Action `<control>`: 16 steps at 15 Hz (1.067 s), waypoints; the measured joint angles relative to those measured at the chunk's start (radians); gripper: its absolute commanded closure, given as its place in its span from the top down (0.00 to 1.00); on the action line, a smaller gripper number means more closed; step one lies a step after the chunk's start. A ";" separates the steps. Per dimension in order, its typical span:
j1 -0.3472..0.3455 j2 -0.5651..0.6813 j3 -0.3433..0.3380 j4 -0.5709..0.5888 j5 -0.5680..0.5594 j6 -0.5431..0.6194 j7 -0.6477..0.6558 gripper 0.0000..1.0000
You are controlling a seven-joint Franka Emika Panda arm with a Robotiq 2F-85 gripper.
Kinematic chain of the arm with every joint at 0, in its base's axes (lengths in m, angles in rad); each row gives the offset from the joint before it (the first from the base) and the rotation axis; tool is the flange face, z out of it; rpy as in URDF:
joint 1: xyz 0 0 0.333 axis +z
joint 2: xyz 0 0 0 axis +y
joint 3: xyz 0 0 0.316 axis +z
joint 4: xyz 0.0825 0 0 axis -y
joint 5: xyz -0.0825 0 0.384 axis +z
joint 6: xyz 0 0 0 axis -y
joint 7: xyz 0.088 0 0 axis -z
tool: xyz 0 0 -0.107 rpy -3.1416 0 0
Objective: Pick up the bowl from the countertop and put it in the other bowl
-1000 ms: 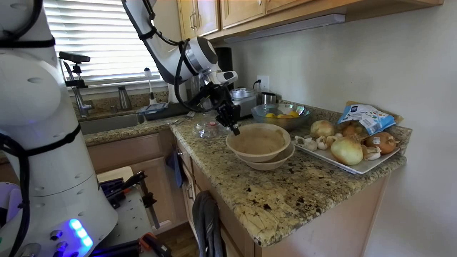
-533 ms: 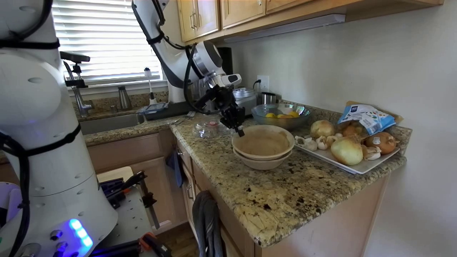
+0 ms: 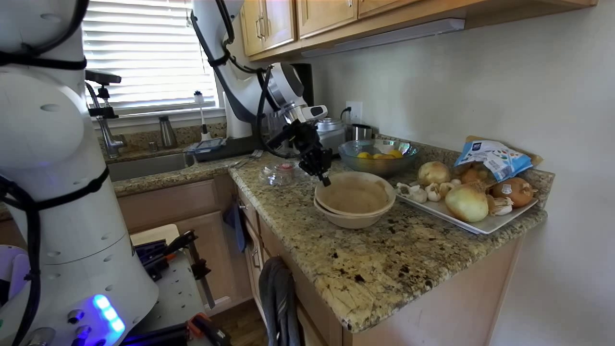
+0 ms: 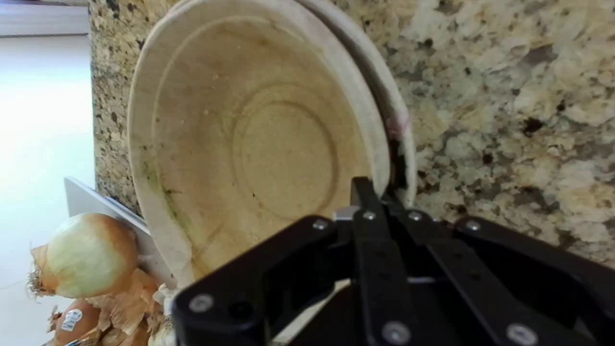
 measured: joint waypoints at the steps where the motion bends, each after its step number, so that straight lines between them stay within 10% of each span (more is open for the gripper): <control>1: 0.002 0.009 0.000 0.006 0.000 0.000 0.000 0.31; 12: 0.026 -0.102 0.034 -0.002 0.227 -0.003 -0.176 1.00; 16: 0.031 -0.174 0.069 -0.021 0.526 -0.001 -0.427 1.00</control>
